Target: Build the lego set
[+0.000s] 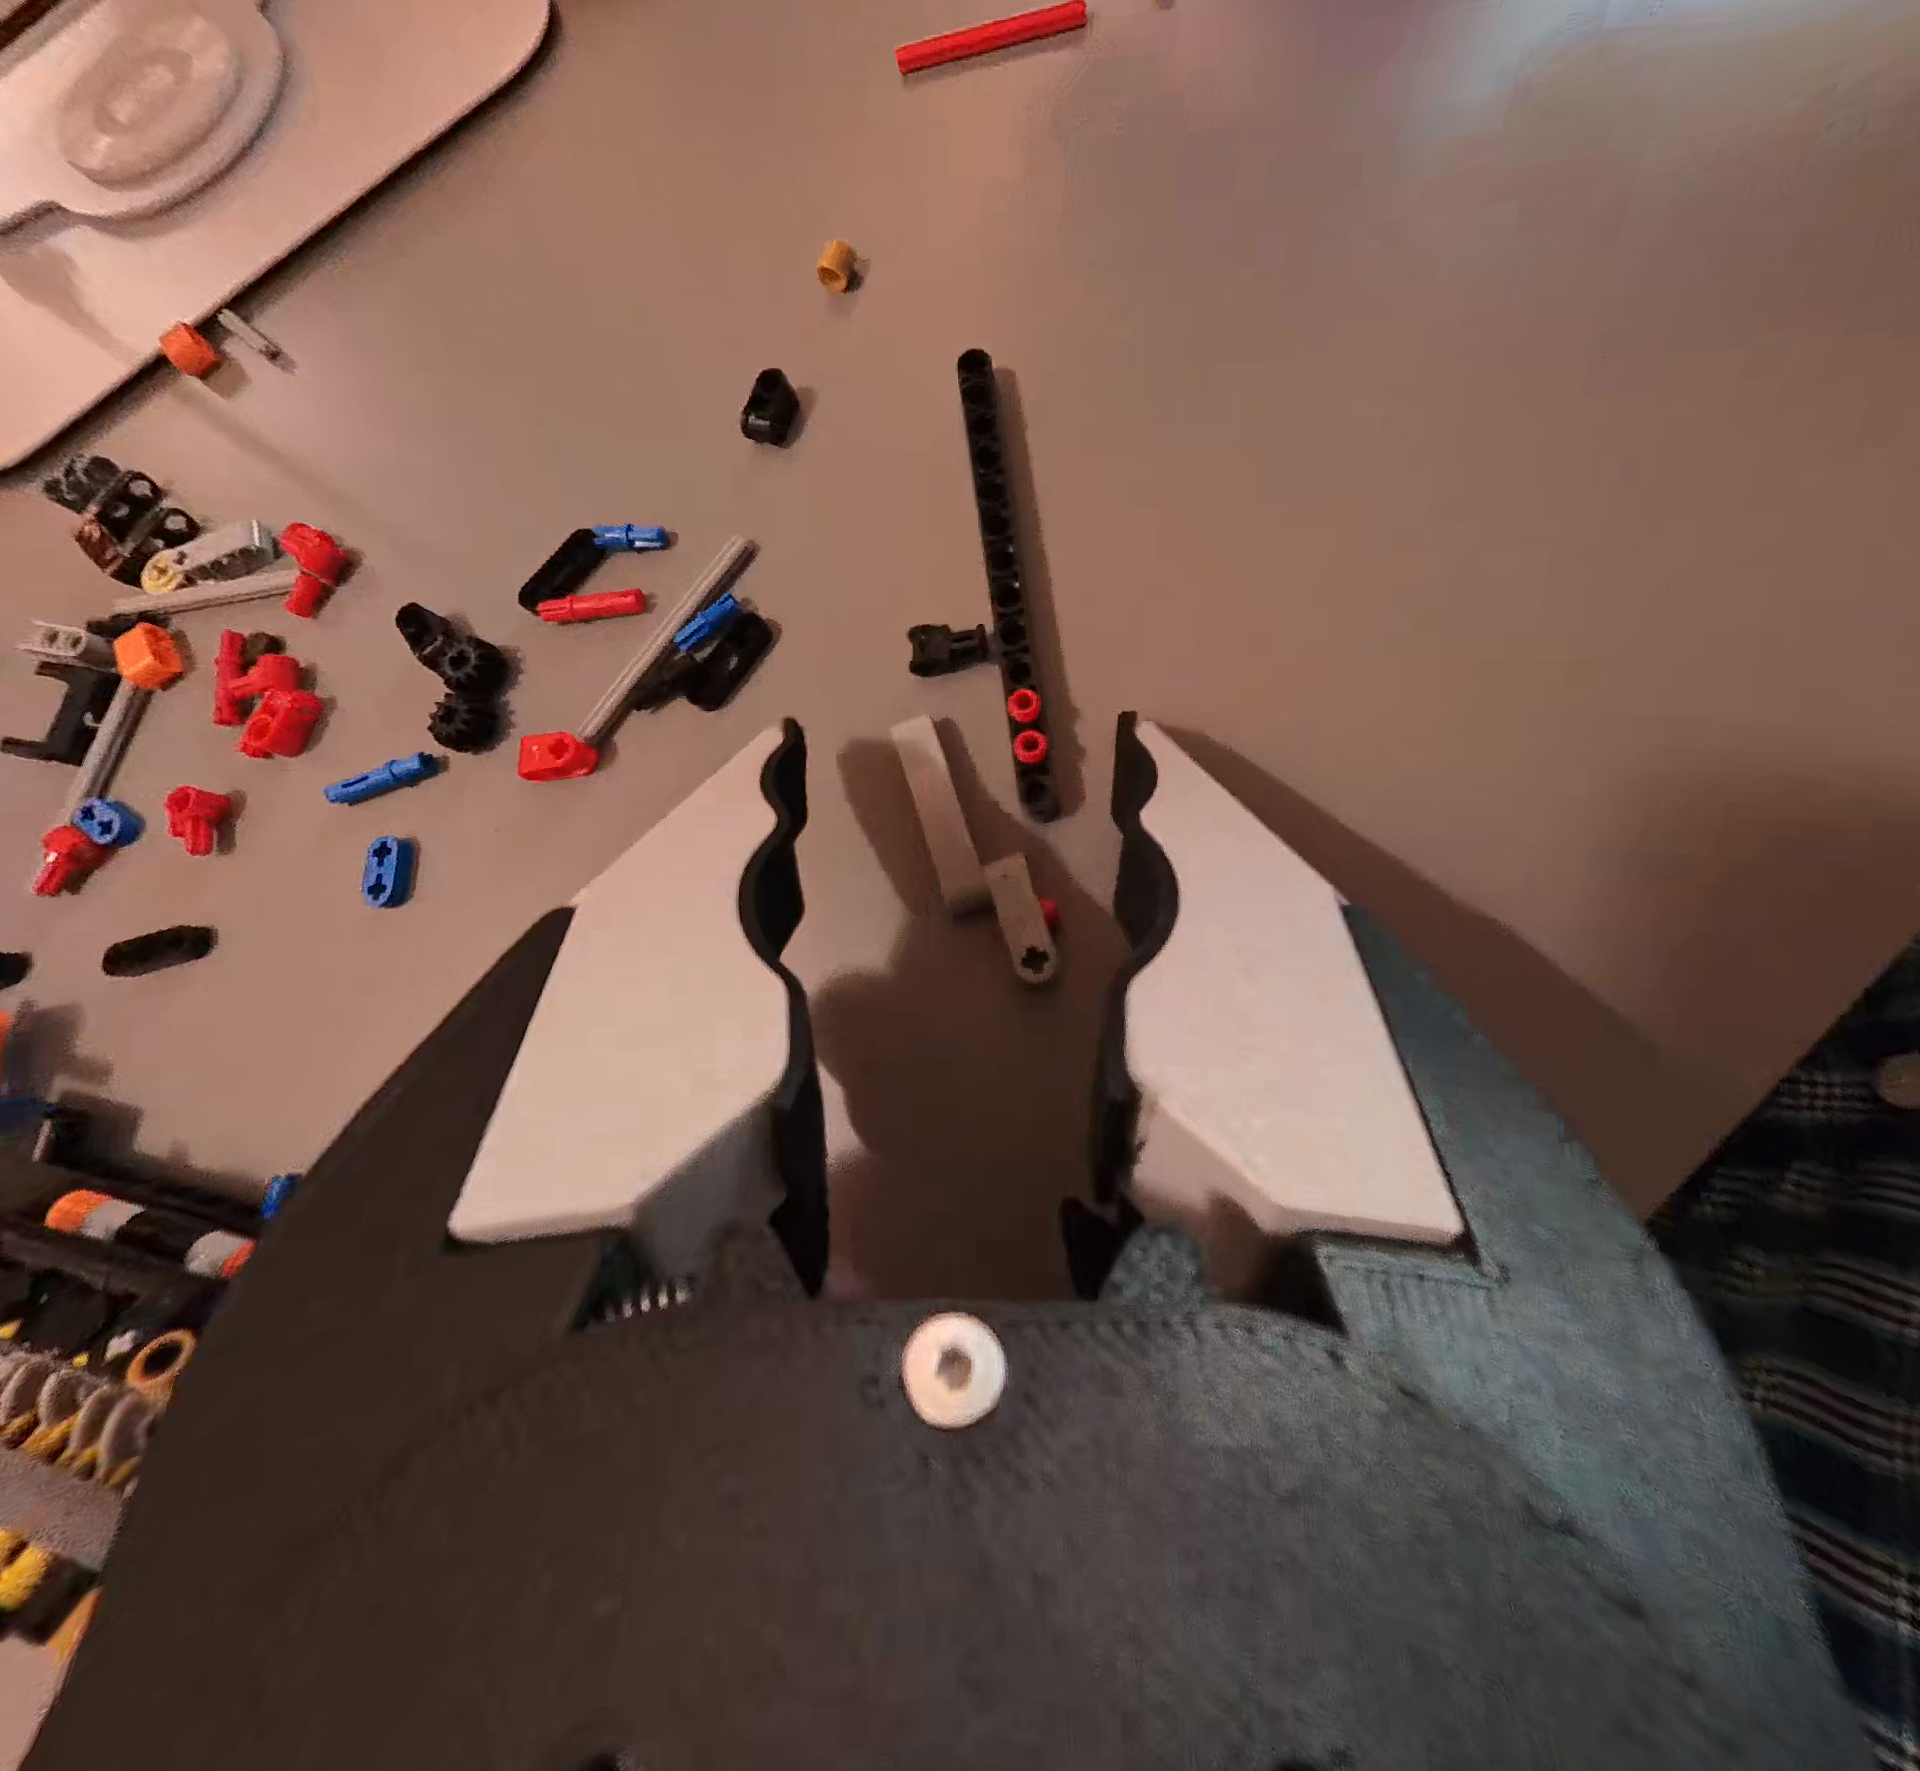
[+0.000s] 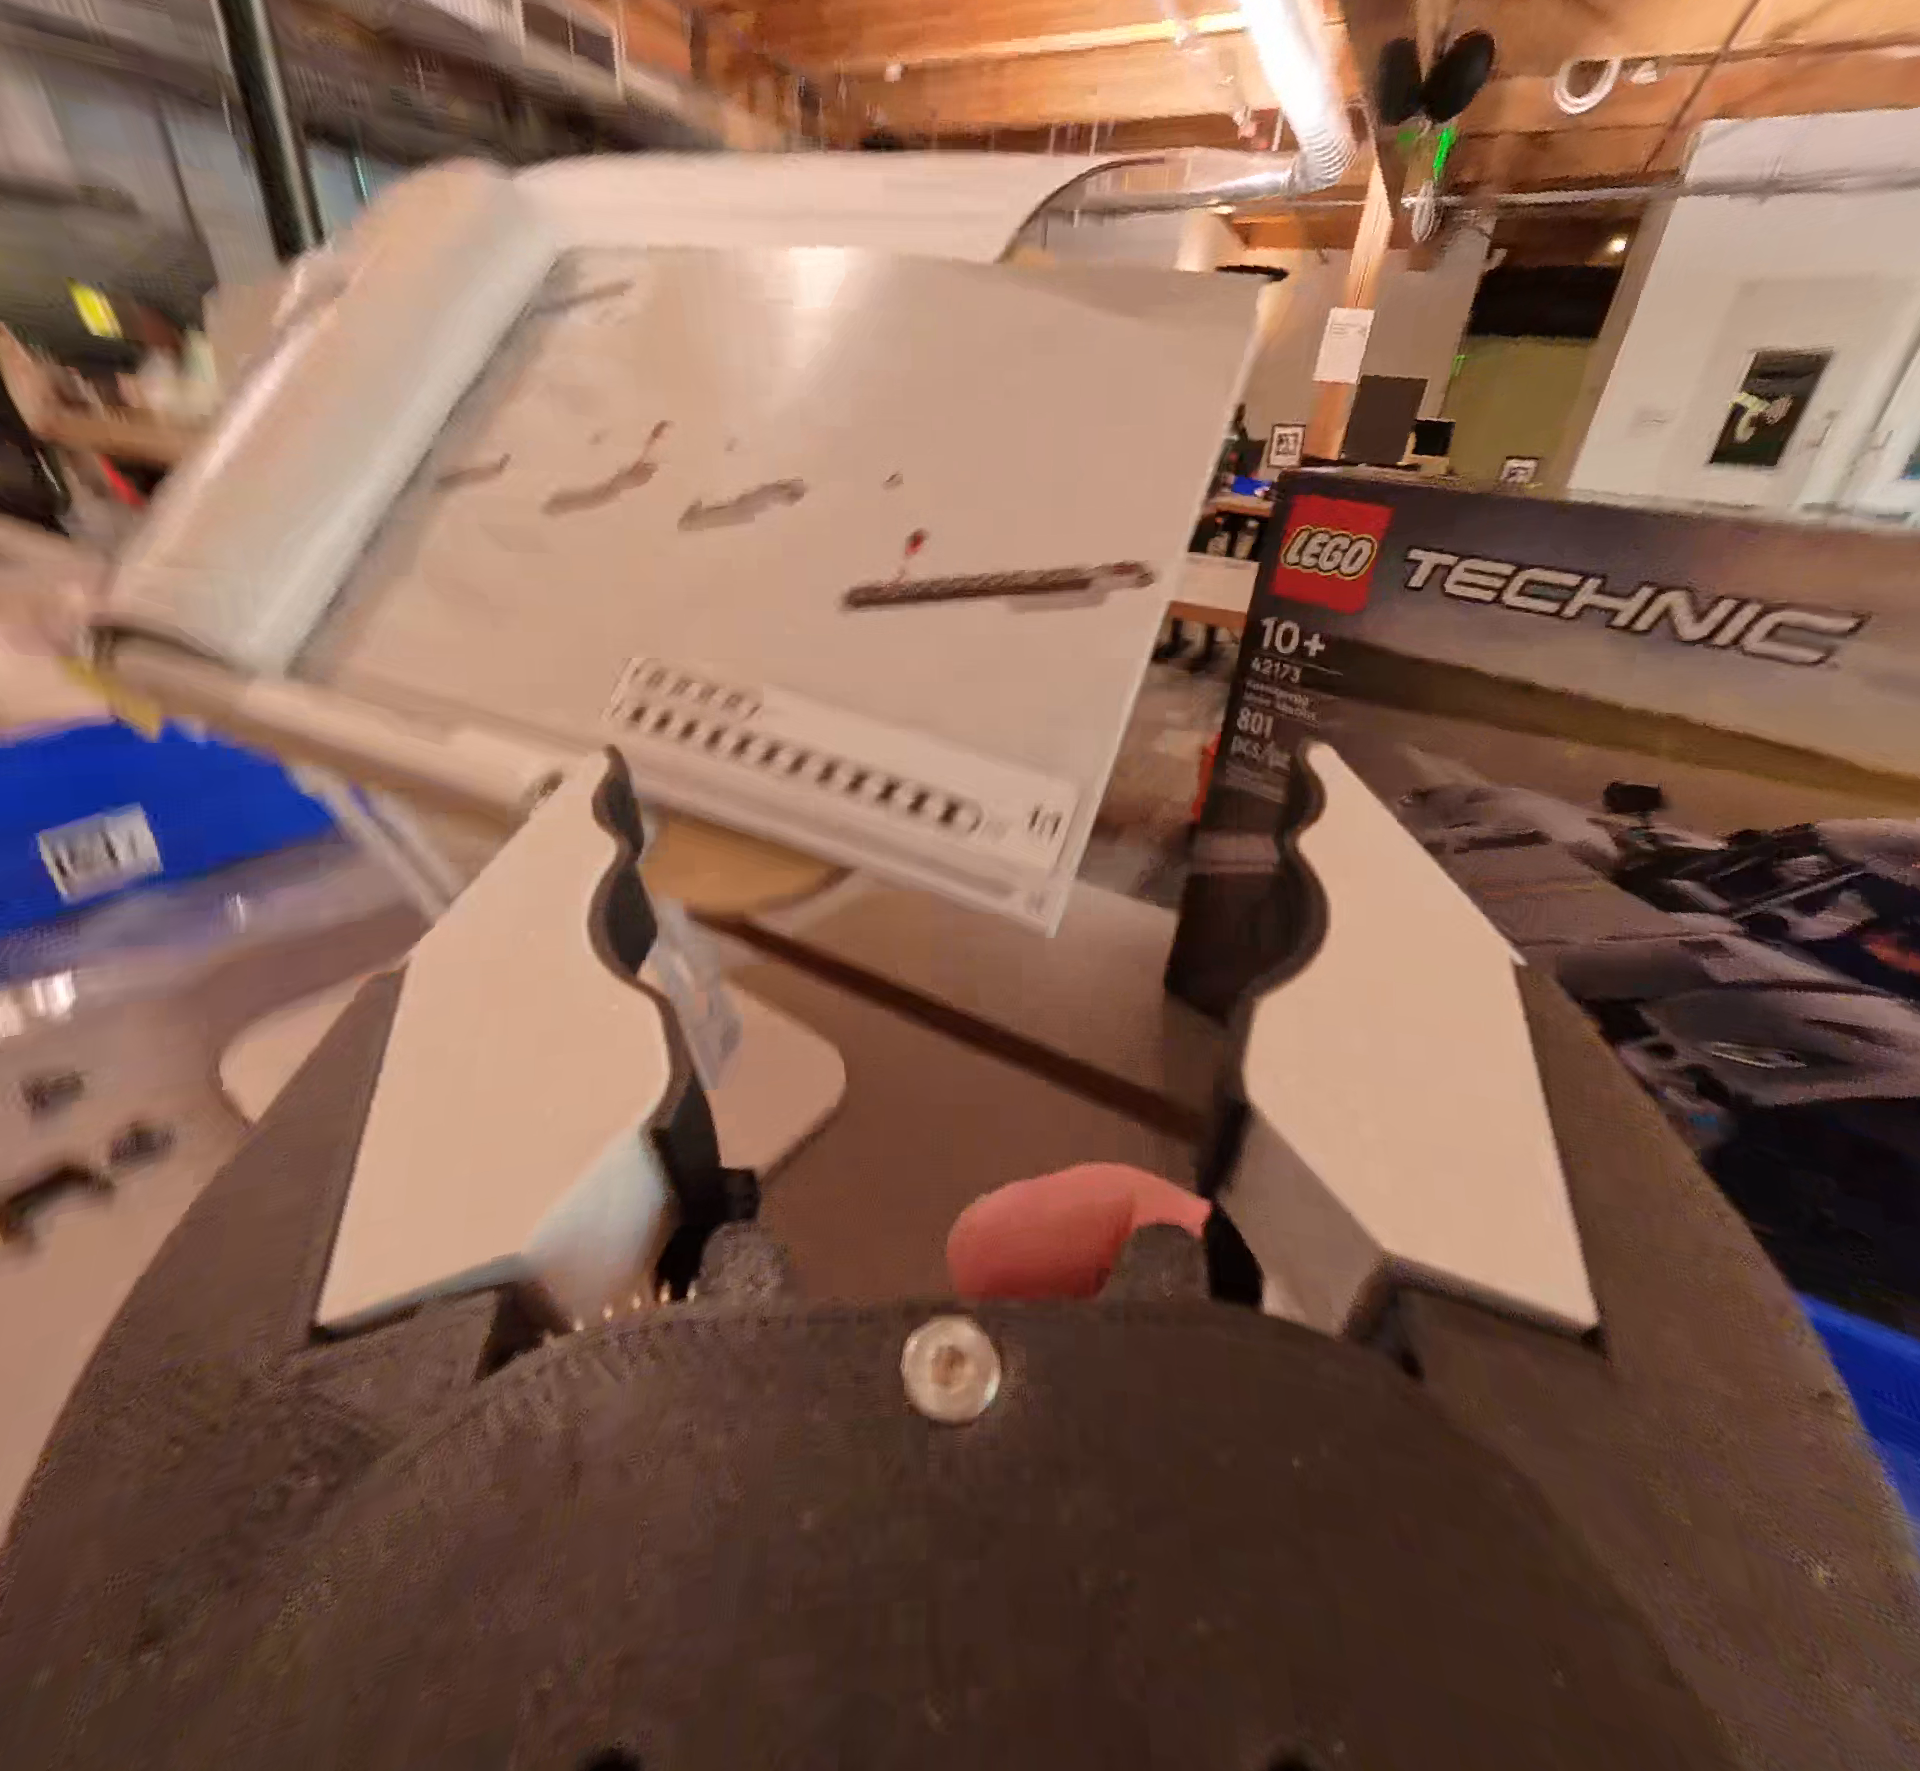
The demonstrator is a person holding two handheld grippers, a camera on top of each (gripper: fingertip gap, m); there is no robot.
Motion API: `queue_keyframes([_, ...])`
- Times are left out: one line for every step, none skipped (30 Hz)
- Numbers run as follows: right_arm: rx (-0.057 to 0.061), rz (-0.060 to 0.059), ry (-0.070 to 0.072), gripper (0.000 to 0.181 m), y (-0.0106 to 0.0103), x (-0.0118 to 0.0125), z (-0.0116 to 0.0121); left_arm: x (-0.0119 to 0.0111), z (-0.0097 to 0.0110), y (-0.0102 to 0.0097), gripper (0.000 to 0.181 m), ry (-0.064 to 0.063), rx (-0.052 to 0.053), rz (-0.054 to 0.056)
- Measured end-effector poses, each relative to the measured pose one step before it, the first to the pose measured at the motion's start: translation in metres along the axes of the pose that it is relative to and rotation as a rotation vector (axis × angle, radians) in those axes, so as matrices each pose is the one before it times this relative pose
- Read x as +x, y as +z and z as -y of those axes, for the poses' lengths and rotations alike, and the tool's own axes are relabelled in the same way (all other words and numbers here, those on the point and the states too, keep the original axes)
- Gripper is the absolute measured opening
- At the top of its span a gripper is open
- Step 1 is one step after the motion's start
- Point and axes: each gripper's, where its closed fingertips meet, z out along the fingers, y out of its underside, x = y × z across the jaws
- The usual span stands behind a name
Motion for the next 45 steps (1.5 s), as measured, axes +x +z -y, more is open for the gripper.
queue_keyframes([0.0351,-0.0028,0.0785,0.122,0.01247,0.01119,0.00154,-0.00116,-0.00030,0.00037,0.059,-0.0126,-0.0029,-0.0012])
queue_keyframes([0.0290,-0.0102,0.0534,0.125,0.01049,0.01045,0.00052,-0.00024,-0.00011,0.00012,0.060,-0.0040,-0.0007,-0.0013])
queue_keyframes([0.0322,-0.0010,0.0190,0.128,0.00966,0.00668,0.00121,-0.00004,0.00008,-0.00005,0.059,0.0020,0.0008,0.0012])
queue_keyframes([0.0335,-0.0085,0.0171,0.132,0.00872,0.00747,0.00067,0.00012,0.00012,-0.00020,0.059,0.0042,0.0013,0.0033])
queue_keyframes([0.0147,-0.0179,0.0433,0.136,0.00687,0.00903,-0.00154,0.00022,0.00011,-0.00006,0.059,0.0046,0.0013,0.0022])
queue_keyframes([0.0113,0.0006,0.0602,0.140,0.00467,0.00592,-0.00028,0.00048,0.00021,-0.00003,0.058,0.0037,0.0009,-0.0006])
queue_keyframes([0.0173,0.0108,0.0582,0.137,0.00317,0.00368,0.00045,0.00038,0.00001,-0.00004,0.058,0.0010,0.0005,-0.0029])
queue_keyframes([0.0138,0.0048,0.0534,0.137,0.00250,0.00457,-0.00077,-0.00039,-0.00009,0.00022,0.059,-0.0051,-0.0010,-0.0009])
queue_keyframes([0.0228,0.0060,0.0619,0.134,0.00116,0.00419,0.00061,-0.00025,-0.00027,0.00030,0.059,-0.0085,-0.0021,-0.0052])
queue_keyframes([0.0294,0.0296,0.0622,0.125,0.00024,-0.00010,0.00199,-0.00001,-0.00039,0.00034,0.060,-0.0109,-0.0029,-0.0099])
queue_keyframes([0.0311,0.0181,0.0523,0.120,0.00054,0.00114,0.00248,-0.00017,-0.00039,0.00038,0.060,-0.0128,-0.0034,-0.0097])
queue_keyframes([0.0427,0.0109,0.0481,0.112,0.00057,0.00201,0.00415,-0.00040,-0.00033,0.00030,0.061,-0.0112,-0.0028,-0.0070])
queue_keyframes([0.0367,0.0432,0.0484,0.101,0.00173,-0.00274,0.00365,-0.00022,-0.00032,0.00021,0.062,-0.0073,-0.0019,-0.0048])
queue_keyframes([0.0208,0.0215,0.0329,0.100,0.00250,0.00092,0.00214,-0.00005,-0.00012,0.00007,0.062,-0.0034,-0.0010,-0.0030])
queue_keyframes([0.0201,-0.0203,0.0021,0.094,0.00171,0.00761,0.00254,0.00014,-0.00006,-0.00003,0.062,-0.0007,-0.0001,-0.0013])
queue_keyframes([0.0134,-0.0270,0.0024,0.085,0.00202,0.00978,0.00139,-0.00003,-0.00004,-0.00003,0.062,-0.0006,0.0000,-0.0002])
queue_keyframes([0.0043,-0.0154,0.0291,0.082,0.00275,0.00949,-0.00009,-0.00034,-0.00005,0.00000,0.062,-0.0012,-0.0003,0.0014])
queue_keyframes([-0.0101,-0.0310,0.0417,0.076,0.00302,0.01250,-0.00265,0.00000,0.00008,0.00005,0.062,0.0007,0.0003,0.0003])
queue_keyframes([-0.0418,-0.0764,0.0424,0.065,0.00370,0.01945,-0.00739,0.00029,-0.00001,0.00000,0.062,-0.0002,-0.0001,-0.0020])
queue_keyframes([-0.0520,-0.0580,0.0411,0.060,0.00494,0.01626,-0.00915,-0.00021,-0.00026,0.00016,0.063,-0.0055,-0.0016,-0.0033])
queue_keyframes([-0.0206,0.0037,0.0336,0.060,0.00323,0.00574,-0.00393,-0.00027,-0.00019,0.00033,0.063,-0.0078,-0.0020,-0.0047])
queue_keyframes([0.0117,-0.0045,0.0197,0.059,-0.00068,0.00394,0.00136,-0.00006,-0.00019,0.00031,0.063,-0.0076,-0.0021,-0.0064])
queue_keyframes([0.0050,0.0009,-0.0060,0.055,-0.00238,-0.00128,0.00082,-0.00033,-0.00012,0.00037,0.063,-0.0074,-0.0021,-0.0049])
queue_keyframes([-0.0083,0.0098,-0.0327,0.050,-0.00331,-0.00622,-0.00009,-0.00049,0.00000,0.00041,0.064,-0.0069,-0.0016,-0.0017])
queue_keyframes([0.0086,-0.0077,-0.0566,0.044,-0.00578,-0.00626,0.00403,-0.00056,0.00011,0.00027,0.063,-0.0044,-0.0008,0.0002])
queue_keyframes([0.0255,-0.0118,-0.0533,0.040,-0.00679,-0.00766,0.00685,-0.00009,0.00023,0.00024,0.063,0.0002,0.0001,0.0003])
queue_keyframes([0.0010,0.0177,-0.0372,0.040,-0.00423,-0.01298,0.00232,-0.00002,0.00050,0.00039,0.063,0.0041,0.0010,0.0021])
queue_keyframes([-0.0381,0.0289,-0.0549,0.042,-0.00258,-0.01521,-0.00330,0.00014,0.00074,0.00035,0.063,0.0072,0.0019,0.0047])
queue_keyframes([-0.0105,-0.0170,-0.0778,0.040,-0.00554,-0.00884,0.00250,0.00010,0.00097,0.00047,0.062,0.0099,0.0027,0.0056])
queue_keyframes([0.0332,-0.0330,-0.0593,0.033,-0.00947,-0.00626,0.00926,0.00041,0.00124,0.00066,0.062,0.0113,0.0031,0.0050])
queue_keyframes([0.0127,-0.0018,-0.0287,0.031,-0.00896,-0.01033,0.00649,0.00025,0.00113,0.00058,0.062,0.0105,0.0027,0.0052])
queue_keyframes([-0.0191,0.0171,-0.0361,0.032,-0.00843,-0.01373,0.00248,0.00010,0.00084,0.00057,0.061,0.0068,0.0018,0.0036])
queue_keyframes([-0.0002,-0.0036,-0.0527,0.028,-0.00976,-0.01162,0.00509,-0.00005,0.00039,0.00035,0.061,0.0017,0.0003,0.0018])
queue_keyframes([0.0049,0.0039,-0.0568,0.026,-0.00928,-0.01317,0.00497,-0.00015,0.00011,0.00014,0.061,-0.0001,0.0000,0.0005])
queue_keyframes([-0.0269,0.0275,-0.0640,0.025,-0.00804,-0.01691,-0.00069,0.00003,0.00000,-0.00004,0.061,0.0010,0.0001,0.0002])
queue_keyframes([-0.0328,0.0359,-0.0710,0.023,-0.00957,-0.01900,-0.00325,0.00009,0.00003,-0.00006,0.061,0.0015,0.0005,0.0005])
queue_keyframes([-0.0167,0.0399,-0.0707,0.023,-0.01234,-0.02036,-0.00235,0.00017,0.00014,-0.00003,0.061,0.0030,0.0009,0.0014])
queue_keyframes([-0.0170,0.0330,-0.0629,0.024,-0.01373,-0.01950,-0.00396,0.00020,0.00021,0.00005,0.060,0.0037,0.0007,0.0011])
queue_keyframes([-0.0282,0.0385,-0.0405,0.025,-0.01442,-0.01990,-0.00748,-0.00018,0.00026,0.00023,0.060,0.0009,0.0002,0.0021])
queue_keyframes([-0.0176,0.0572,-0.0237,0.024,-0.01496,-0.02227,-0.00740,-0.00049,0.00013,0.00041,0.060,-0.0020,-0.0005,0.0015])
queue_keyframes([-0.0169,0.0667,-0.0357,0.027,-0.01405,-0.02337,-0.00810,-0.00036,0.00009,0.00021,0.061,-0.0018,-0.0004,0.0010])
queue_keyframes([-0.0277,0.0384,-0.0410,0.029,-0.01211,-0.01831,-0.01056,-0.00016,0.00011,0.00010,0.061,0.0003,0.0001,0.0014])
queue_keyframes([-0.0243,0.0371,-0.0499,0.029,-0.01004,-0.01624,-0.01227,-0.00027,0.00000,0.00007,0.061,0.0010,0.0002,0.0038])
queue_keyframes([-0.0234,0.0470,-0.0596,0.028,-0.00658,-0.01617,-0.01382,-0.00055,0.00013,-0.00013,0.061,0.0036,0.0013,0.0075])
queue_keyframes([-0.0352,0.0304,-0.0524,0.028,-0.00227,-0.01164,-0.01327,-0.00016,0.00027,-0.00008,0.061,0.0070,0.0021,0.0084])
